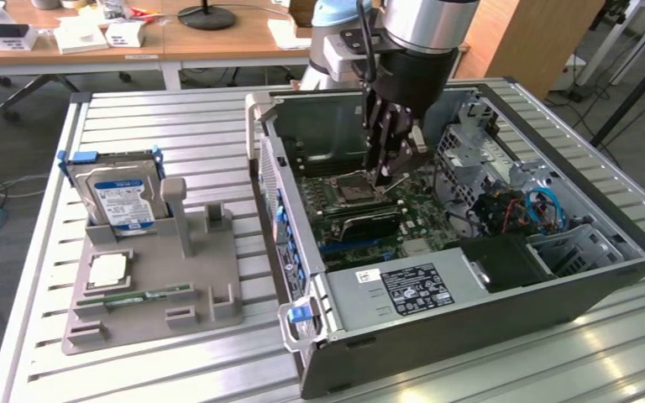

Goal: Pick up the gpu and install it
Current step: 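Press down on the gpu until it lock into place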

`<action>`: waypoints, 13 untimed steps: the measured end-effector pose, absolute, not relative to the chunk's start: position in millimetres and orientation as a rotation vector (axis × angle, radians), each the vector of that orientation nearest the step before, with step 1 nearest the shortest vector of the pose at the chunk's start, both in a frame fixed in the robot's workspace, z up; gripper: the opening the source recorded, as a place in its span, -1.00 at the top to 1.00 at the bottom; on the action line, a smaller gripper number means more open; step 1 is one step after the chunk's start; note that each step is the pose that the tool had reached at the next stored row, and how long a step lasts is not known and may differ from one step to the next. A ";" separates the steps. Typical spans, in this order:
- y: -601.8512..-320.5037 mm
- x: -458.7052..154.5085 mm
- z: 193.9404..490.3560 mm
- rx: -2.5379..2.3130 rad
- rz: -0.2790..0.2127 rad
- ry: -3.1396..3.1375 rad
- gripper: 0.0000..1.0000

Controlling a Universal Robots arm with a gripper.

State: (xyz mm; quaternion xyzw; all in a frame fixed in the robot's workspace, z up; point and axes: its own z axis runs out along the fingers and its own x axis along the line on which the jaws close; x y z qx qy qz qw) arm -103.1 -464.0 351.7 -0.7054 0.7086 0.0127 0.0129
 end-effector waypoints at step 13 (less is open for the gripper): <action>-464.0 -103.1 351.7 -2.198 0.039 2.208 0.36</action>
